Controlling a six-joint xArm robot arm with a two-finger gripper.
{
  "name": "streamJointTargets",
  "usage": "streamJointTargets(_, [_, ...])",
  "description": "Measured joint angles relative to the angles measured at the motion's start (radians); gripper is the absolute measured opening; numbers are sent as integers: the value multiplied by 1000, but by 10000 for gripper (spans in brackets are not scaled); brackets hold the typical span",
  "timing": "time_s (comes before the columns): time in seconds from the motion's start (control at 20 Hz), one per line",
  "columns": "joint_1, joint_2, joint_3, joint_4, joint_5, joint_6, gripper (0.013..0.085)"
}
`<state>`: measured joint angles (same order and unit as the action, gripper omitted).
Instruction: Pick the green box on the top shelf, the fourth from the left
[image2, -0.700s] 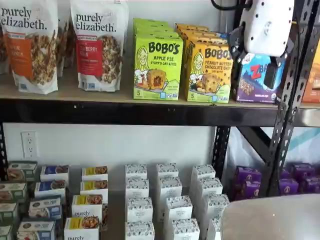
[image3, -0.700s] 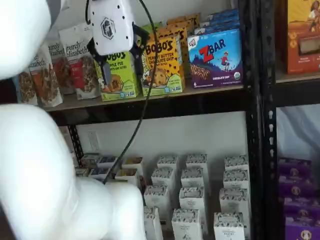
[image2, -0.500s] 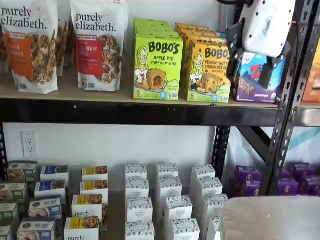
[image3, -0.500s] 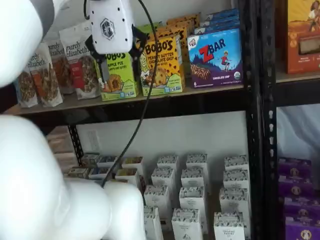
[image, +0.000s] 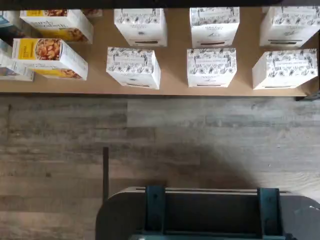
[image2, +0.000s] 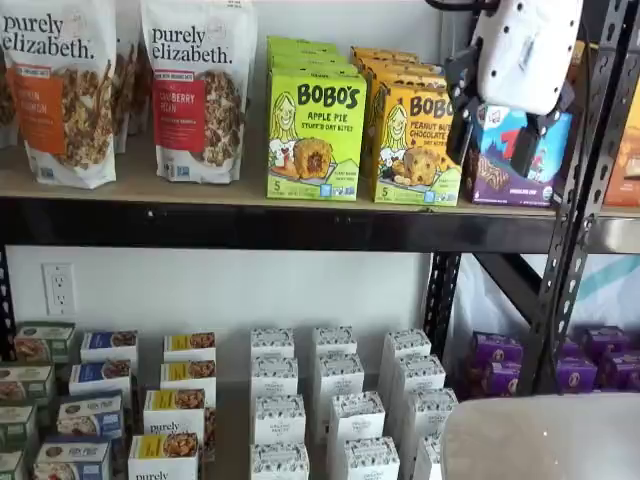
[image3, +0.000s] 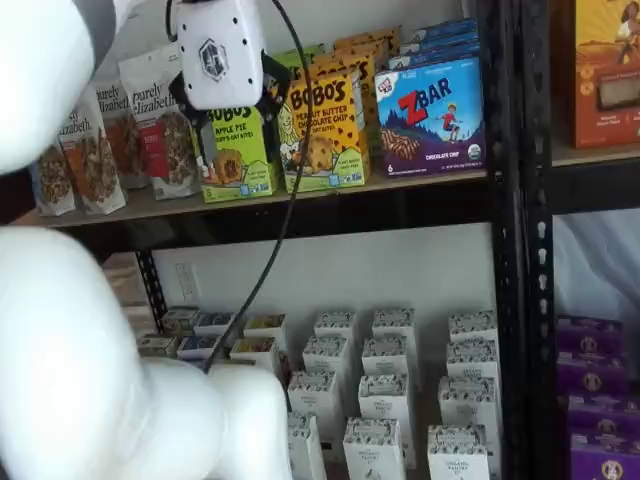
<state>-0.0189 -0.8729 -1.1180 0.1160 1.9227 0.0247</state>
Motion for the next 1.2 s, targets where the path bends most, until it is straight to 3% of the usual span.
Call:
streamJointTargets(0.5, [196,75,-24,-54,-98,172,850])
streamJointTargets(1.2, [286,302,-166,-84,-264,250,850])
